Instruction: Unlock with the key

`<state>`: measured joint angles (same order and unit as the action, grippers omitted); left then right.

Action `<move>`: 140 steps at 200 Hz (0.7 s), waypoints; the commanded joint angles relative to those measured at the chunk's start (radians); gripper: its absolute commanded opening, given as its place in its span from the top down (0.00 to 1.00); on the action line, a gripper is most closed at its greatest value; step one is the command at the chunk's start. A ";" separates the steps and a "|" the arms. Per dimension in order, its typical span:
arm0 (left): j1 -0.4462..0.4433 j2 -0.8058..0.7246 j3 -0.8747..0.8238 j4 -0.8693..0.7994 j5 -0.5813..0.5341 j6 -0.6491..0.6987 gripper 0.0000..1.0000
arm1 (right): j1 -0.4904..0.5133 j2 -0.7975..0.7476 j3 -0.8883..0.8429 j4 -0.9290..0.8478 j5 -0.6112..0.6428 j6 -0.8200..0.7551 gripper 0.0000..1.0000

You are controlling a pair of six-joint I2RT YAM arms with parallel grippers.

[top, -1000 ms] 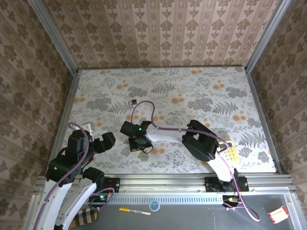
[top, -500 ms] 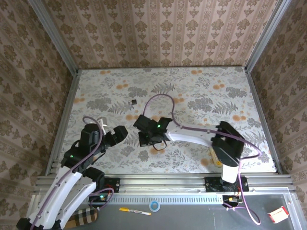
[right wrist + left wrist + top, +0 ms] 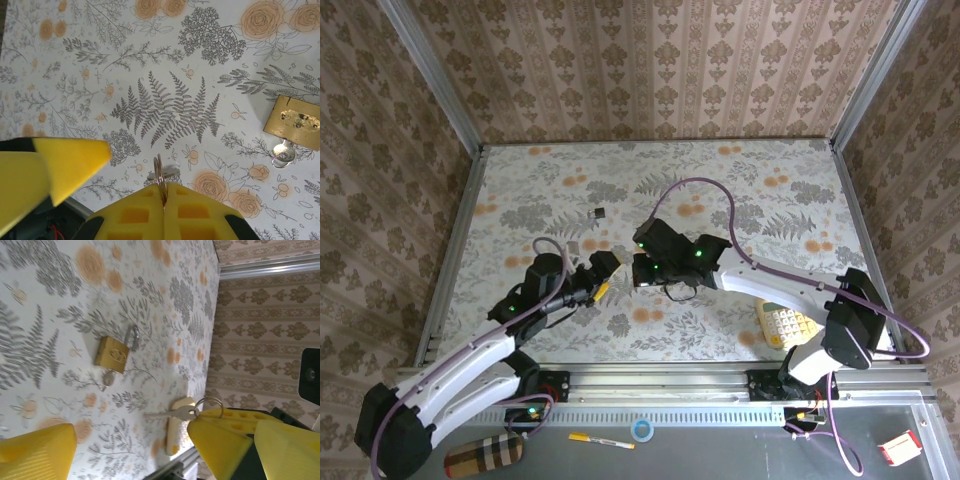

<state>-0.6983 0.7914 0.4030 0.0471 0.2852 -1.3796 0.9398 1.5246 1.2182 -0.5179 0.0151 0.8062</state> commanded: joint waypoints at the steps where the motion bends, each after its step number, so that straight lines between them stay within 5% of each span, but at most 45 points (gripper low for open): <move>1: -0.043 0.028 0.003 0.193 -0.003 -0.120 0.08 | -0.007 -0.065 -0.035 0.049 -0.015 -0.006 1.00; 54: -0.136 0.169 -0.066 0.492 -0.034 -0.322 0.09 | -0.028 -0.126 -0.104 0.130 -0.051 0.004 1.00; 140: -0.159 0.265 -0.096 0.641 -0.092 -0.452 0.14 | -0.027 -0.200 -0.214 0.289 -0.120 0.059 1.00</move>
<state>-0.8513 1.0267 0.3256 0.5934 0.2111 -1.7744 0.9077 1.3567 1.0348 -0.3138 -0.0731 0.8345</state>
